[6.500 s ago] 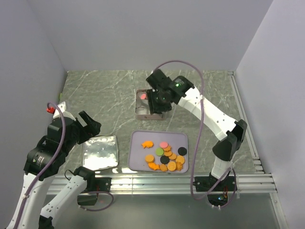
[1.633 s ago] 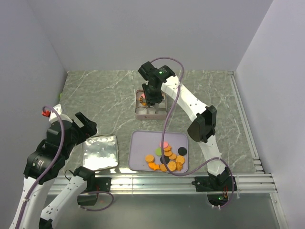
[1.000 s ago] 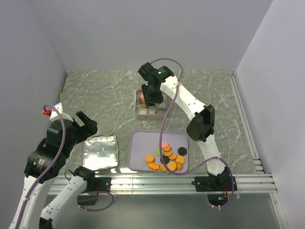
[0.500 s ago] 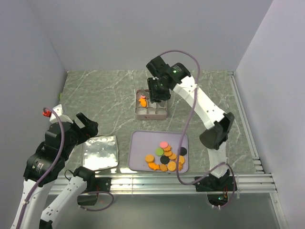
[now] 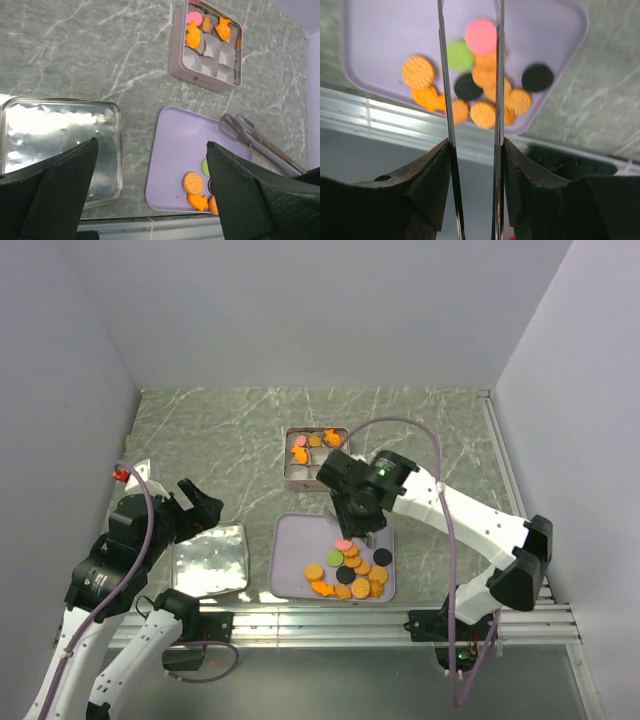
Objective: Pack the cookies
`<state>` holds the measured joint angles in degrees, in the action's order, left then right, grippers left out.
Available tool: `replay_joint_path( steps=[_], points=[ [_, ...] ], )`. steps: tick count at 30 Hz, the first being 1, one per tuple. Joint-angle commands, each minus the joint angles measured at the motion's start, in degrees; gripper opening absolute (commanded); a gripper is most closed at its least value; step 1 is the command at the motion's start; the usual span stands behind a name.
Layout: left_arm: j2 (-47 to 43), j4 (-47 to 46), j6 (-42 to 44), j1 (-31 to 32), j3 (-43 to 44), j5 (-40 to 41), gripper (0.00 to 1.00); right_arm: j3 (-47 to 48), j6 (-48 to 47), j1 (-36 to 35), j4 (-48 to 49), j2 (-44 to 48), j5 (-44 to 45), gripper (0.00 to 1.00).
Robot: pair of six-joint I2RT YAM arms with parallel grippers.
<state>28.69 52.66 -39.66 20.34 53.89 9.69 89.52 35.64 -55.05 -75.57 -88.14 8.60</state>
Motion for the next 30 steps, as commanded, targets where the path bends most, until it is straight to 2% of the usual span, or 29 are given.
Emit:
replay_joint_path(
  steps=[1, 11, 30],
  points=[
    [0.67, -4.67, 0.20, 0.14, -1.24, -3.71, 0.95, -5.83, 6.89, -1.46, 2.71, 5.87, 0.90, 0.50],
    [1.81, -6.26, -0.16, 0.05, -2.65, -8.11, 0.94, -7.86, 10.06, -5.59, 0.86, 5.52, 1.95, 0.52],
    [-1.00, -2.57, -0.07, 0.14, -2.21, -7.14, 0.94, -10.06, 10.42, -9.55, -0.37, 2.00, 2.21, 0.54]
  ],
)
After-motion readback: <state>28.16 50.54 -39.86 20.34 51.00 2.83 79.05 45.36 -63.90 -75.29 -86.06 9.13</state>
